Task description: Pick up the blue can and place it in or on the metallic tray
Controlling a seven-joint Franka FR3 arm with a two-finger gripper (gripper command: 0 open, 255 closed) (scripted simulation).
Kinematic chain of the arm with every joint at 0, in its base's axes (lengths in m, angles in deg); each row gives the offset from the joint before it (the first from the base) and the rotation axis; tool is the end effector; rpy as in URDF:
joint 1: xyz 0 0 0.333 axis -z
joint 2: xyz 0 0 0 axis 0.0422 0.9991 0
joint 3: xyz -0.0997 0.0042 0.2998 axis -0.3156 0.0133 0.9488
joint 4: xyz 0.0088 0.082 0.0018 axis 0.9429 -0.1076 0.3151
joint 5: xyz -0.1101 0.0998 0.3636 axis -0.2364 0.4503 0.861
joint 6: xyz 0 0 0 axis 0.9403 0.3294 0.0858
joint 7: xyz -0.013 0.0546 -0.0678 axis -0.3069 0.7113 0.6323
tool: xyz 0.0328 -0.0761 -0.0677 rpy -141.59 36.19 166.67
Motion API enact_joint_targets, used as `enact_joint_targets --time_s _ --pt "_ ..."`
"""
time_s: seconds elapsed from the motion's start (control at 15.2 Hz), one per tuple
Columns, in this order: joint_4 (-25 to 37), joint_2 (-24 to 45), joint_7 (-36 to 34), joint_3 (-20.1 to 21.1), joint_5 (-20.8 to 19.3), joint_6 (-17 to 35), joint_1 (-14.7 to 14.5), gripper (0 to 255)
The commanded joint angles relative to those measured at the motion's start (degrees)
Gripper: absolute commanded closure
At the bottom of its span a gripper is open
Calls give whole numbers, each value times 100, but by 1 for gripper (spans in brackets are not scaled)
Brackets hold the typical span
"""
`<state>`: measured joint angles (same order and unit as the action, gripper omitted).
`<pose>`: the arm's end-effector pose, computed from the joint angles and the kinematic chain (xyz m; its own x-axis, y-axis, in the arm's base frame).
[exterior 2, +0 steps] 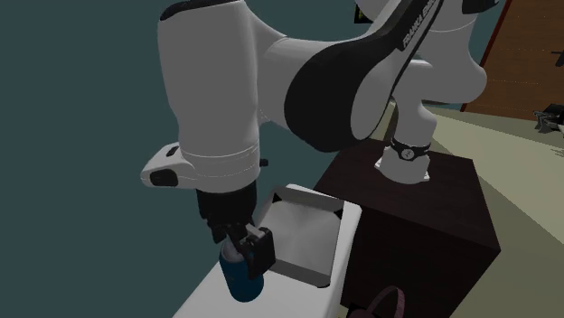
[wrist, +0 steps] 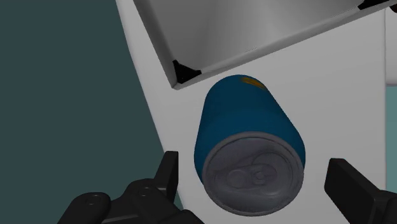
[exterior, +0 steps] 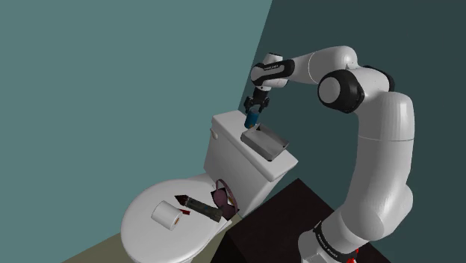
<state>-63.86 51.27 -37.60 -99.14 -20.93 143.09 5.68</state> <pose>0.6591 -0.2245 0.3151 0.9700 -0.2428 0.0115 -0.2429 -0.9700 0.0116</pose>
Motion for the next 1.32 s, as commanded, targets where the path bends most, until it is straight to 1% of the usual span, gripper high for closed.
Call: enact_joint_targets --time_s 0.0,0.07,0.59,0.66,1.25 --pt "-26 85 16 12 21 111 13 0" --pt "-53 147 25 22 37 200 19 0" --pt "-53 147 25 22 37 199 19 0" --pt "-53 147 25 22 37 199 19 255" --pt "-53 147 25 22 37 200 19 255"
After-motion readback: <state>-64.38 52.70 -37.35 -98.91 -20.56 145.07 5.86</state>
